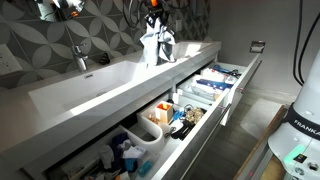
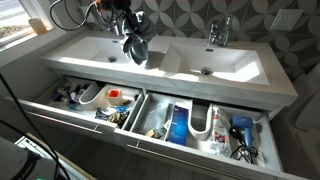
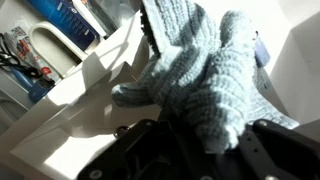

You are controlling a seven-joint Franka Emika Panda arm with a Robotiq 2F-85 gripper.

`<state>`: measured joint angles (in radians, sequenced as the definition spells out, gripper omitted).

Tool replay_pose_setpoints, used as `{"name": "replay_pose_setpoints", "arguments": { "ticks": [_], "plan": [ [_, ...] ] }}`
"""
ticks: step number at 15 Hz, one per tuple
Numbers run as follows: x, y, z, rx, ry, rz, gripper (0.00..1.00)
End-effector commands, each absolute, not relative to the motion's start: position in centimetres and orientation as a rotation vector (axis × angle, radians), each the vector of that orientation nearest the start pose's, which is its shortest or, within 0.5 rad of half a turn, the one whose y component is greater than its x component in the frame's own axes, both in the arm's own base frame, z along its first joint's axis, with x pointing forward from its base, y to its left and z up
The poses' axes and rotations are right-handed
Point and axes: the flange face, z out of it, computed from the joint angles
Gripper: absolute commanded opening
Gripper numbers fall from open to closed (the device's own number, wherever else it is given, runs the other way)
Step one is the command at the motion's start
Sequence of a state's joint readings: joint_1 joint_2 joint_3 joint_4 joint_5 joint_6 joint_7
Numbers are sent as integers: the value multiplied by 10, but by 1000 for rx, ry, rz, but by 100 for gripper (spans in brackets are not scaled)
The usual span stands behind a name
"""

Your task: Pick up the blue towel and wipe the bathroom counter, put the blue towel back on the bathroom counter

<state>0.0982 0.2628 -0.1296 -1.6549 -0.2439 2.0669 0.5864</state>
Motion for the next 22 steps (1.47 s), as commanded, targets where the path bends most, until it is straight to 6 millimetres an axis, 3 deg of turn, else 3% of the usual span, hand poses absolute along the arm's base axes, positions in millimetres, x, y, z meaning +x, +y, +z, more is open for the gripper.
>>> {"name": "replay_pose_setpoints", "arguments": {
  "ticks": [1,2,4,7,8,12,16,20,22],
  "plan": [
    [677,-19,526,-3147,792,-689,7],
    [665,-23,514,-3176,815,-550,27],
    [670,-20,527,-3147,795,-638,27],
    [672,-19,523,-3148,789,-638,27],
    [673,-19,521,-3149,788,-639,7],
    [720,-16,506,-3077,756,-879,7],
    [766,-14,472,-3013,684,-1079,7],
    [797,-10,437,-2937,609,-1212,7],
    [804,-8,421,-2922,583,-1199,7]
  ]
}}
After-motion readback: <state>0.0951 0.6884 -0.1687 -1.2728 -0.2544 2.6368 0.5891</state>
